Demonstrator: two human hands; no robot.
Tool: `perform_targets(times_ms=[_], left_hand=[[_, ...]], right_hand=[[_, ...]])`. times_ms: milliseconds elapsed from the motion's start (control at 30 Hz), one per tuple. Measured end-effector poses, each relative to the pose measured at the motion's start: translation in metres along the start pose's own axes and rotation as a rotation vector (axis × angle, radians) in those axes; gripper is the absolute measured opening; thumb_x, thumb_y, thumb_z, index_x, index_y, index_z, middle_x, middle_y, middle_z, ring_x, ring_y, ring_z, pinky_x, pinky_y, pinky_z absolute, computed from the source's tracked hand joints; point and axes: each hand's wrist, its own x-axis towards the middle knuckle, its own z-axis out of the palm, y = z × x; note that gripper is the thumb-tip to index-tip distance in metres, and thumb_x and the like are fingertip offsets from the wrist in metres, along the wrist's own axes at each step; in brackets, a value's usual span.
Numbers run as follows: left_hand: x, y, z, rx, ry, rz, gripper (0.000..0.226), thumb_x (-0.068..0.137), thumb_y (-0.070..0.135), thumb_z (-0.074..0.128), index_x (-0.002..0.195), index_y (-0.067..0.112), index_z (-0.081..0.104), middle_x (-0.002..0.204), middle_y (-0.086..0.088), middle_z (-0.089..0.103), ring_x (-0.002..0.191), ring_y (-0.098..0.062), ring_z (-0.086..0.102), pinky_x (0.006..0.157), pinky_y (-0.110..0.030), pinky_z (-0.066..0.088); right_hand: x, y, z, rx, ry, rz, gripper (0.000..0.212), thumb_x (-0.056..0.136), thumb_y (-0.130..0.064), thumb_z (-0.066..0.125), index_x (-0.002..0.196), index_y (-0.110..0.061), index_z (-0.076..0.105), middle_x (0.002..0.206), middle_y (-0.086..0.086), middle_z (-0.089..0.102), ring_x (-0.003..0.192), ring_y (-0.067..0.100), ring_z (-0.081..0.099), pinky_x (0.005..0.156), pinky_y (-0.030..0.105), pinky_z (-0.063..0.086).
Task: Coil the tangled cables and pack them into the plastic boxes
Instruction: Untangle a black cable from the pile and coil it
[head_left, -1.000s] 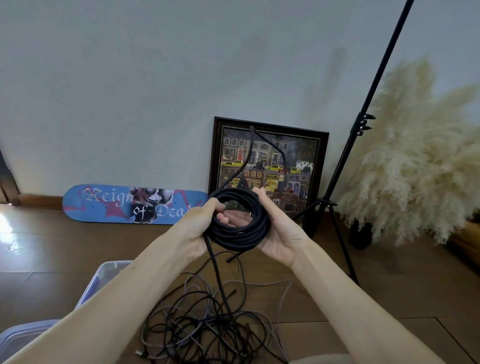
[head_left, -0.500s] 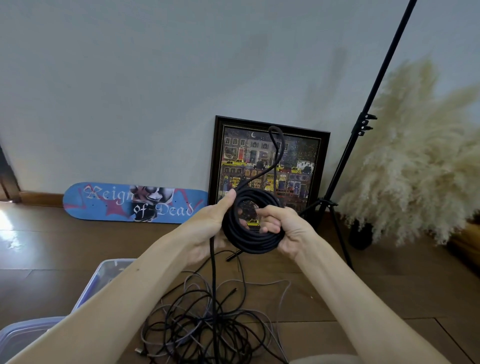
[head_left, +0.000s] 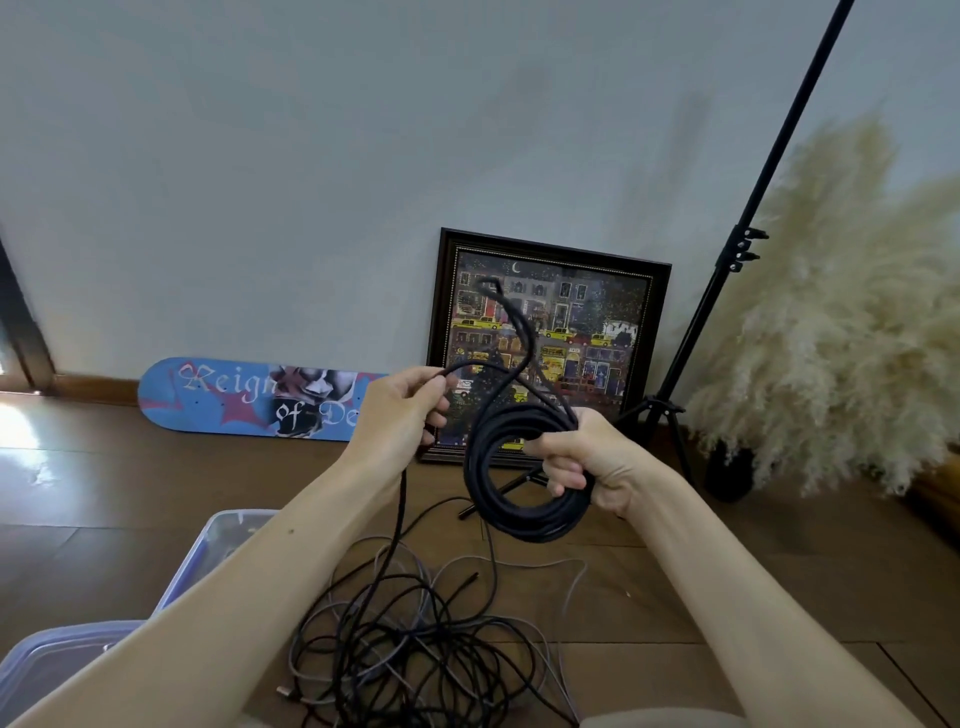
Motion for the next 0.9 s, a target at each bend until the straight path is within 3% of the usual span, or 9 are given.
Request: perform_targets(times_ms=[233,300,433,533,633,700,733,800,900], left_hand=[[0.0022,-0.0034,-0.0027,0.060,0.007,-0.045,0.021,0.098,0.003,0.044,0.108,0.004,0.062,0.074,-0.003,0.056,0.063,-0.010,0.052,0.047,-0.008,0.039],[0.0011,-0.0046,-0.0018,0.109,-0.020,-0.074,0.022,0.095,0.000,0.046,0.109,0.005,0.063,0.080,-0.003,0.060,0.072,-0.010,0.056,0.057,-0.008,0.043],[-0.0017,-0.0011,-0.0001,0.112,-0.065,-0.105,0.029,0.090,-0.005,0.050,0.107,0.012,0.065,0.100,-0.004,0.065,0.098,-0.014,0.061,0.084,-0.024,0.046],[-0.0033,0.0033,0.0014,-0.043,-0.070,-0.166,0.035,0.088,-0.012,0.047,0.110,0.010,0.063,0.103,-0.011,0.066,0.097,-0.020,0.066,0.083,-0.030,0.051],[-0.0011,0.0032,0.0014,-0.546,-0.018,-0.335,0.040,0.089,-0.016,0.026,0.104,0.002,0.058,0.087,-0.015,0.070,0.085,-0.024,0.068,0.083,-0.035,0.053],[0.0025,0.0017,-0.0026,-0.836,0.024,-0.414,0.041,0.089,-0.014,0.019,0.108,-0.002,0.053,0.070,-0.016,0.070,0.069,-0.024,0.070,0.073,-0.036,0.057],[0.0039,0.0017,-0.0044,-0.860,0.028,-0.416,0.042,0.090,-0.014,0.020,0.115,-0.001,0.051,0.068,-0.017,0.069,0.064,-0.024,0.070,0.064,-0.034,0.059],[0.0041,0.0026,-0.0053,-0.688,-0.004,-0.345,0.049,0.091,-0.017,0.028,0.129,0.009,0.044,0.086,-0.017,0.067,0.069,-0.022,0.070,0.057,-0.029,0.058],[-0.0029,0.0036,-0.0030,0.061,-0.092,-0.079,0.059,0.086,-0.014,0.049,0.127,0.029,0.047,0.126,-0.007,0.042,0.095,-0.016,0.055,0.076,-0.015,0.048]], right_hand=[[0.0007,0.0010,0.0001,-0.064,-0.034,-0.020,0.025,0.086,0.015,0.053,0.071,-0.004,0.050,0.035,0.002,0.030,0.026,0.011,0.029,0.038,0.023,0.038],[0.0012,0.0007,-0.0008,-0.095,-0.014,-0.023,0.020,0.086,0.015,0.053,0.078,-0.003,0.051,0.036,0.002,0.031,0.026,0.012,0.029,0.038,0.023,0.039],[0.0023,0.0001,0.0001,-0.237,0.039,-0.015,0.020,0.084,0.017,0.051,0.085,-0.003,0.050,0.038,0.003,0.035,0.028,0.014,0.030,0.038,0.025,0.042],[0.0035,0.0022,0.0022,-0.300,0.083,0.018,0.021,0.084,0.017,0.048,0.092,-0.003,0.051,0.037,0.000,0.038,0.028,0.014,0.030,0.039,0.027,0.042],[0.0052,0.0031,0.0016,-0.318,0.152,0.026,0.021,0.084,0.016,0.048,0.094,-0.002,0.051,0.037,-0.001,0.038,0.029,0.014,0.030,0.040,0.027,0.042],[0.0060,0.0029,-0.0001,-0.347,0.188,0.022,0.021,0.084,0.016,0.048,0.094,-0.002,0.053,0.037,-0.001,0.039,0.029,0.015,0.031,0.040,0.028,0.043],[0.0062,0.0029,-0.0010,-0.358,0.195,0.027,0.020,0.084,0.016,0.048,0.093,-0.002,0.053,0.038,0.000,0.040,0.029,0.015,0.031,0.041,0.029,0.043],[0.0066,0.0035,-0.0026,-0.366,0.191,0.044,0.021,0.084,0.015,0.049,0.095,-0.001,0.054,0.040,0.002,0.040,0.029,0.016,0.031,0.042,0.031,0.043],[0.0067,0.0044,-0.0046,-0.388,0.169,0.064,0.024,0.085,0.014,0.050,0.106,0.003,0.054,0.041,0.001,0.040,0.029,0.016,0.031,0.041,0.029,0.043]])
